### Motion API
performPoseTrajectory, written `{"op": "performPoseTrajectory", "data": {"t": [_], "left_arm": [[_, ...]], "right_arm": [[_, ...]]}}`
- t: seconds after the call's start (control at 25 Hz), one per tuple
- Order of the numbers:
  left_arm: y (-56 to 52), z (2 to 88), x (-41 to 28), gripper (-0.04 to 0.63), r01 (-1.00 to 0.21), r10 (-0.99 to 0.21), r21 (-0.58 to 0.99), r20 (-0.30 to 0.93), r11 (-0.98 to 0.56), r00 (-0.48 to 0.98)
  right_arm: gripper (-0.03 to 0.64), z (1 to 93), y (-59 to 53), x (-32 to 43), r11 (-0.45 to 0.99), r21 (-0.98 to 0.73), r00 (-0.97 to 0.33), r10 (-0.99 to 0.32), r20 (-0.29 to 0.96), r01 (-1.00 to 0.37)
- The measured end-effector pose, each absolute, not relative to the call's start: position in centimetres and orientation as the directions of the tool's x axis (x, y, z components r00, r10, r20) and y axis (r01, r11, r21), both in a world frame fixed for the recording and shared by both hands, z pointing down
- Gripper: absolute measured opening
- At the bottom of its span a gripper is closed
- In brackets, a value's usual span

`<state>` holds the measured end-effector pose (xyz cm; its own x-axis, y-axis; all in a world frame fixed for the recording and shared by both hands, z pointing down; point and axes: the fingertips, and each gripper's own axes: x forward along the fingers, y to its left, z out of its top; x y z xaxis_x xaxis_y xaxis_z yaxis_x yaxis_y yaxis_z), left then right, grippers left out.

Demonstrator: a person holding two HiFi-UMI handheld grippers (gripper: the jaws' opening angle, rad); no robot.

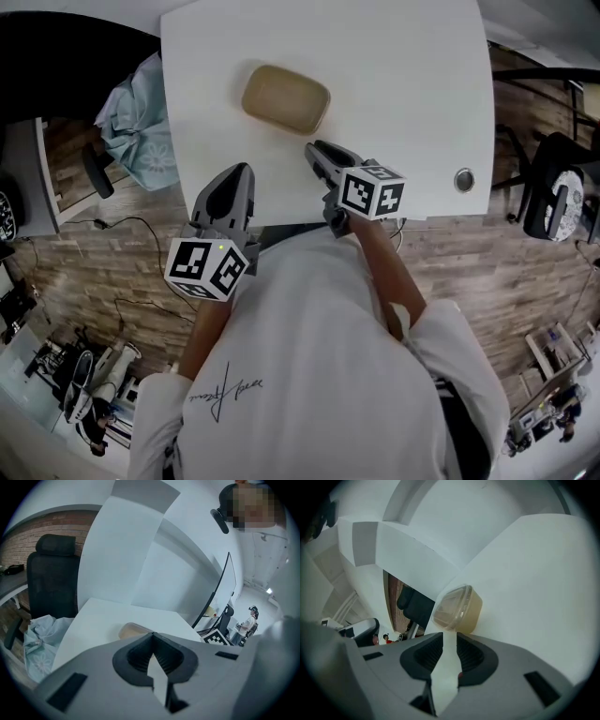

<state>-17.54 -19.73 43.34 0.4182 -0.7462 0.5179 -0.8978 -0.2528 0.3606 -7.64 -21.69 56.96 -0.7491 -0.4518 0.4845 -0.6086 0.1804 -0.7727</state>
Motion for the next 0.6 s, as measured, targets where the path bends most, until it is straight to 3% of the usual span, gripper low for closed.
{"op": "performPoseTrajectory", "data": {"t": [0.6], "left_arm": [[-18.71,43.83,-17.98,0.008,-0.912,-0.728,0.339,0.561,-0.231,0.393]], "right_arm": [[0.095,57.74,-22.63,-8.44,0.130,-0.833,-0.782,-0.445,0.436,-0.538]]}}
